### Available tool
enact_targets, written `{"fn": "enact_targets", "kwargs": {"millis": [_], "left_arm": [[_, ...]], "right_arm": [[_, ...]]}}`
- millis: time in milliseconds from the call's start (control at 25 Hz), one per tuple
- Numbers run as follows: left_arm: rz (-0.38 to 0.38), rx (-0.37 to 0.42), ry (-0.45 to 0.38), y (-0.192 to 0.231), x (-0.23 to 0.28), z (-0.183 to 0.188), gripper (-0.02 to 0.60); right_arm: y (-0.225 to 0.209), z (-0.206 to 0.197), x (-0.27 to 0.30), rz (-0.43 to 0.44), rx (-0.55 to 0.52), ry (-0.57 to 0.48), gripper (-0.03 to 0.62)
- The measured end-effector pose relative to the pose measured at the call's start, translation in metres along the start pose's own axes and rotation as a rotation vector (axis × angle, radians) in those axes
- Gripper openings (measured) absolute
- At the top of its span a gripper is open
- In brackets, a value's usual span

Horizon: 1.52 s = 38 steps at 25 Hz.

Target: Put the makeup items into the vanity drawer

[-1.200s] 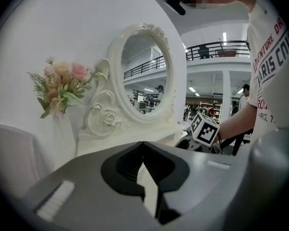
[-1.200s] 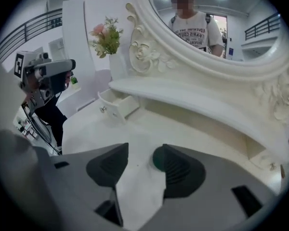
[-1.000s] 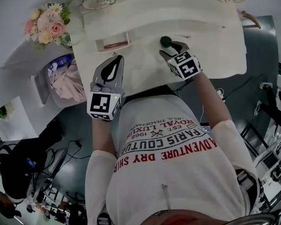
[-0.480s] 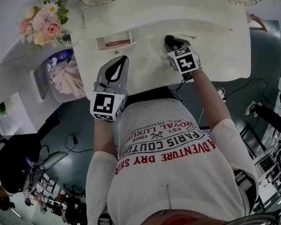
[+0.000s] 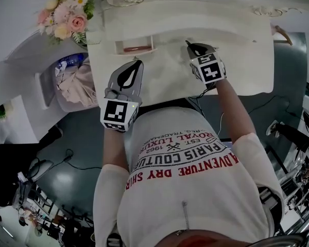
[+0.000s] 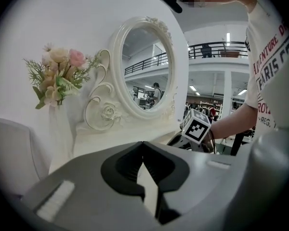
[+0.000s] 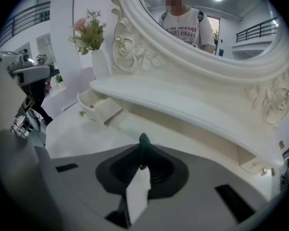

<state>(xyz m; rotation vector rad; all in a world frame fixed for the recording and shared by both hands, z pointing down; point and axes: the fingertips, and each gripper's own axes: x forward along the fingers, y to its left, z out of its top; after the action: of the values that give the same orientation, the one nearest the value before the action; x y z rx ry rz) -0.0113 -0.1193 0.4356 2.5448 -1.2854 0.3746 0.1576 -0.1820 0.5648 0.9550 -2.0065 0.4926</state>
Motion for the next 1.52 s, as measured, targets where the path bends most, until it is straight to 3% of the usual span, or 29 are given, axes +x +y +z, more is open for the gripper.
{"fn": "enact_targets", "kwargs": {"millis": [400, 720, 1000, 1200, 1360, 1520], "left_arm": [[0.109, 0.003, -0.05, 0.037, -0.043, 0.013, 0.011], [0.234, -0.026, -0.065, 0.069, -0.087, 0.004, 0.011], [0.344, -0.085, -0.063, 0.087, -0.124, -0.015, 0.011], [0.362, -0.104, -0.061, 0.094, -0.134, -0.023, 0.011], [0.347, -0.099, -0.068, 0.095, -0.128, -0.02, 0.011], [0.285, -0.076, -0.073, 0.089, -0.11, -0.011, 0.011]], "right_arm": [[0.082, 0.095, -0.005, 0.176, -0.187, -0.171, 0.043], [0.148, 0.123, 0.021, 0.312, -0.302, -0.153, 0.043], [0.18, 0.128, 0.04, 0.372, -0.368, -0.114, 0.052], [0.193, 0.135, 0.042, 0.385, -0.38, -0.135, 0.156], [0.189, 0.135, 0.036, 0.378, -0.368, -0.149, 0.176], [0.162, 0.127, 0.027, 0.331, -0.293, -0.158, 0.178]]}}
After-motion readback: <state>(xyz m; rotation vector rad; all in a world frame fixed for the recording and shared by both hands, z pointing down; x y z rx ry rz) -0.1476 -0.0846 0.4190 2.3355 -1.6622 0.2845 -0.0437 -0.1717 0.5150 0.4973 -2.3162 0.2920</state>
